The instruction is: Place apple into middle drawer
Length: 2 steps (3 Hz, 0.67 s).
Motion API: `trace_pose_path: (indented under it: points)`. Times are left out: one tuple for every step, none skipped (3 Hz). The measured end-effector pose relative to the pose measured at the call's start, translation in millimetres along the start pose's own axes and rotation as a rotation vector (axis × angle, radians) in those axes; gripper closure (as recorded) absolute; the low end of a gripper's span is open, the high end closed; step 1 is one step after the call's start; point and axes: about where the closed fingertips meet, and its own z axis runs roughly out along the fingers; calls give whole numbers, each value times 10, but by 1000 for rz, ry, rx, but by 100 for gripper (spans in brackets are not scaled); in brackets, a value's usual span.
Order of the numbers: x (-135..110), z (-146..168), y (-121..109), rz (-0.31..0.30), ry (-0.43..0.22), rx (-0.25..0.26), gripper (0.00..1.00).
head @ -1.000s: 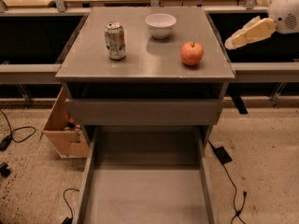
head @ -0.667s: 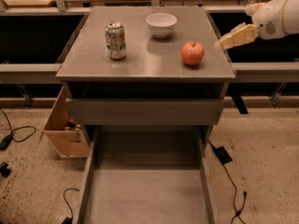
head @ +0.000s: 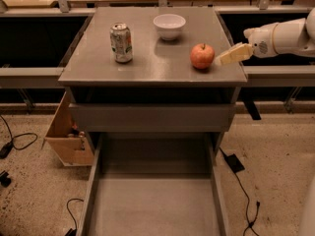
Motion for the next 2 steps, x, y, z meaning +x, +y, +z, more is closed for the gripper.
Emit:
trace_pose_path:
  points:
    - [-53, 280, 190, 8, -28, -74, 0]
    - [-204, 513, 444, 1, -62, -160, 0]
